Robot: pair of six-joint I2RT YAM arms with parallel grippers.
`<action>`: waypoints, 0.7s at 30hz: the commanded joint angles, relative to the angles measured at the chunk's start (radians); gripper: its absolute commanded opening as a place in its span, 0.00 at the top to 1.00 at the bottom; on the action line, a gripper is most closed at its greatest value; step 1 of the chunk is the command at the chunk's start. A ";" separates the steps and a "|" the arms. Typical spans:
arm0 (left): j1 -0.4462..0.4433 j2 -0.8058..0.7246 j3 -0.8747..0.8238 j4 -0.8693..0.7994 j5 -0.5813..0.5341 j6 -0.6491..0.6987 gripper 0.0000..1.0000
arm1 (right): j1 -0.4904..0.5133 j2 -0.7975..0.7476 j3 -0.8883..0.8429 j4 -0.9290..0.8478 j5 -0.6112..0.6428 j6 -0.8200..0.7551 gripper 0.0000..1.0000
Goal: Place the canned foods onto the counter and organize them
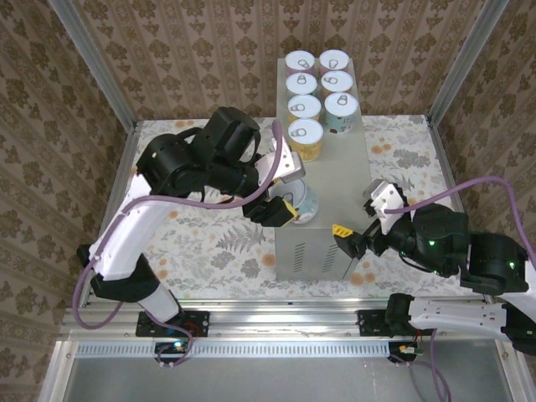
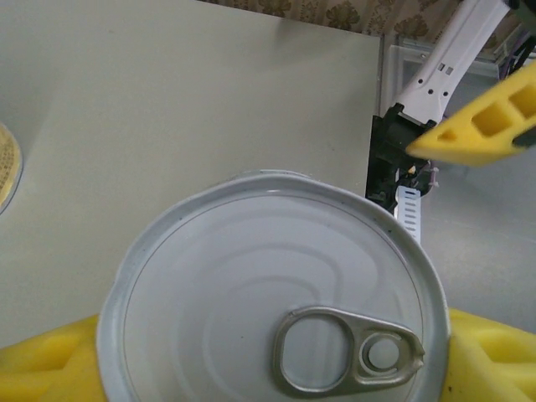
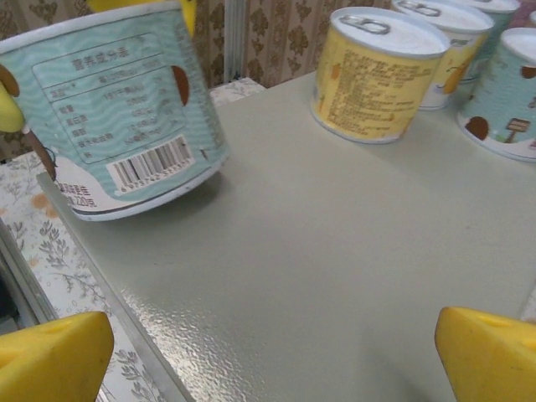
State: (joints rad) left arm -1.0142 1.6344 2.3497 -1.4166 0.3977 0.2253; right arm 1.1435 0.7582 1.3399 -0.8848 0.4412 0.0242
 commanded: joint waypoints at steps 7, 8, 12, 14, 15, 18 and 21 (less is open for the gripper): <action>-0.018 0.054 0.072 -0.003 0.052 0.052 0.46 | 0.007 -0.009 -0.106 0.254 -0.047 -0.109 0.00; -0.018 0.054 0.077 -0.001 0.060 0.054 0.46 | 0.008 -0.005 -0.112 0.268 -0.047 -0.118 0.00; -0.018 0.063 0.101 -0.005 0.095 0.062 0.46 | 0.007 0.022 -0.118 0.319 -0.057 -0.154 0.00; -0.020 0.065 0.108 -0.017 0.108 0.072 0.46 | 0.007 0.036 -0.124 0.342 -0.062 -0.167 0.00; -0.020 0.069 0.115 -0.025 0.109 0.075 0.46 | 0.007 0.044 -0.125 0.342 -0.064 -0.171 0.00; -0.020 0.068 0.118 -0.035 0.116 0.080 0.46 | 0.007 0.072 -0.118 0.381 -0.074 -0.185 0.00; -0.022 0.062 0.114 -0.035 0.122 0.082 0.46 | 0.007 0.094 -0.116 0.400 -0.086 -0.195 0.00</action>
State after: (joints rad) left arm -1.0264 1.7073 2.4317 -1.4399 0.4664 0.2752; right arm 1.1454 0.8379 1.2270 -0.5533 0.3679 -0.1406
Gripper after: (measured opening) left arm 0.715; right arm 0.999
